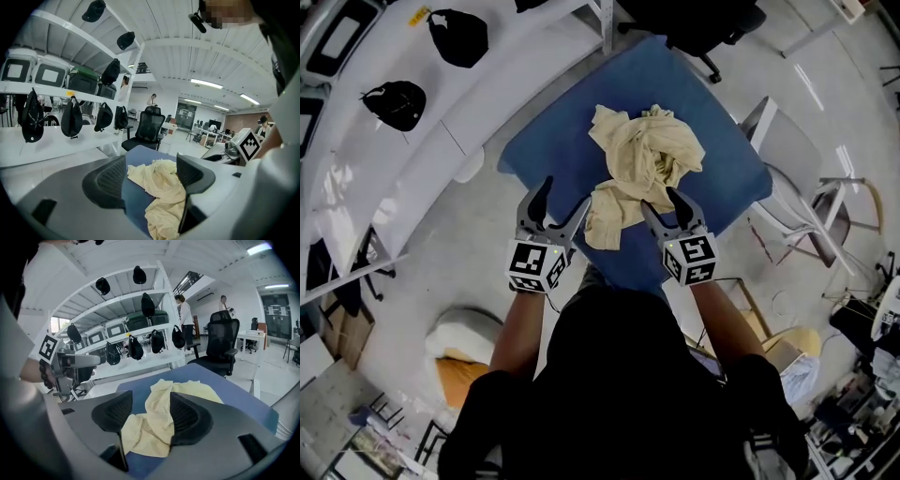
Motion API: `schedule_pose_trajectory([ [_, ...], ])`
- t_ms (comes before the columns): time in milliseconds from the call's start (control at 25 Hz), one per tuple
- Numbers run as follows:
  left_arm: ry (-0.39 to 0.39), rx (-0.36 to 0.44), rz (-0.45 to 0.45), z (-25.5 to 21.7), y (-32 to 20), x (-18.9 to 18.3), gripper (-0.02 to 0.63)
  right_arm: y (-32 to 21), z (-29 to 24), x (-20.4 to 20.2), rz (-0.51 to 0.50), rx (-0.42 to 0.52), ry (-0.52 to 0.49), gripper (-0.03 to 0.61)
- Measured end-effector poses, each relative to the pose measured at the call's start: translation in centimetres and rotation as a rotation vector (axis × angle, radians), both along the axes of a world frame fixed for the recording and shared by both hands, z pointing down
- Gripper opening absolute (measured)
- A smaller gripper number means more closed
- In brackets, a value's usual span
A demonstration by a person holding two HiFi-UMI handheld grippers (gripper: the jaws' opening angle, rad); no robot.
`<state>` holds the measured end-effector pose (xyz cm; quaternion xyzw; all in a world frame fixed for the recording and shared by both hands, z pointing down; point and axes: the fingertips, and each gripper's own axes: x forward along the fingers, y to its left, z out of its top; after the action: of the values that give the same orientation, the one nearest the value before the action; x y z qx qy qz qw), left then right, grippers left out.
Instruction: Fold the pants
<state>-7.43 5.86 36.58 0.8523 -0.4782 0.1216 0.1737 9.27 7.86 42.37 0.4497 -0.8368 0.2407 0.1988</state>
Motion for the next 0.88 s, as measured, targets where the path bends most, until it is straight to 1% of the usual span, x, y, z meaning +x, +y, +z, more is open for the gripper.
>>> schedule_pose_trajectory([
  [200,-0.006,-0.039,0.004,2.2,-0.5,1.3,0.345,-1.3,3.0,-0.6,-0.037,-0.046,0.026,0.250],
  [400,-0.001,-0.074,-0.003,3.5,-0.3,1.7,0.345,-2.7,6.3,-0.7,-0.045,-0.090,0.086,0.258],
  [480,-0.001,-0.085,-0.013,3.8,-0.1,1.6,0.345,-3.5,7.6,-0.5,-0.034,-0.110,0.099,0.261],
  [600,-0.012,-0.100,-0.026,4.1,0.4,1.1,0.345,-4.3,9.3,-0.8,-0.017,-0.158,0.081,0.275],
  [760,-0.027,-0.121,-0.035,4.5,1.3,0.1,0.345,-4.4,10.5,-2.3,-0.033,-0.174,0.096,0.273],
  [800,-0.030,-0.124,-0.036,4.6,1.4,-0.1,0.345,-4.2,10.7,-2.6,-0.033,-0.179,0.109,0.268],
  [840,-0.031,-0.127,-0.037,4.6,1.4,-0.3,0.345,-4.1,11.0,-2.8,-0.025,-0.184,0.126,0.245],
  [880,-0.031,-0.128,-0.037,4.6,1.4,-0.5,0.345,-4.0,11.1,-2.7,-0.009,-0.188,0.145,0.201],
])
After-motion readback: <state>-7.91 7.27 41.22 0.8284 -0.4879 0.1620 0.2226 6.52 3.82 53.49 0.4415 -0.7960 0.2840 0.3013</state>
